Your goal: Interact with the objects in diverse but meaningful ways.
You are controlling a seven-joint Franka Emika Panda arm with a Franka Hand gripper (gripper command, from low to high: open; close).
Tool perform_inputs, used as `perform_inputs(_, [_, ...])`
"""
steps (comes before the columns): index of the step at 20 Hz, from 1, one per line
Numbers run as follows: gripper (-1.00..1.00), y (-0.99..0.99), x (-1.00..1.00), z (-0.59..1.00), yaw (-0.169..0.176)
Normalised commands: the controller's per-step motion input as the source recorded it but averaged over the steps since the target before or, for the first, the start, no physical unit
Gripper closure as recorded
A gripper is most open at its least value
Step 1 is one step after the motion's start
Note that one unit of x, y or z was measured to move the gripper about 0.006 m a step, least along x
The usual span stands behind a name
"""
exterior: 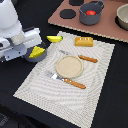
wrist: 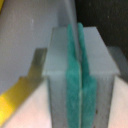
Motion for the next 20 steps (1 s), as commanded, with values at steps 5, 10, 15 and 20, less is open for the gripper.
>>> perform_inputs(5, [1.0, 0.41, -0.13, 1.0, 0.0])
perform_inputs(10, [1.0, 0.5, -0.05, 0.62, 0.0])
perform_inputs(15, [1.0, 0.63, 0.0, 0.32, 0.0])
perform_inputs(20, [1.0, 0.51, 0.15, 0.52, 0.0])
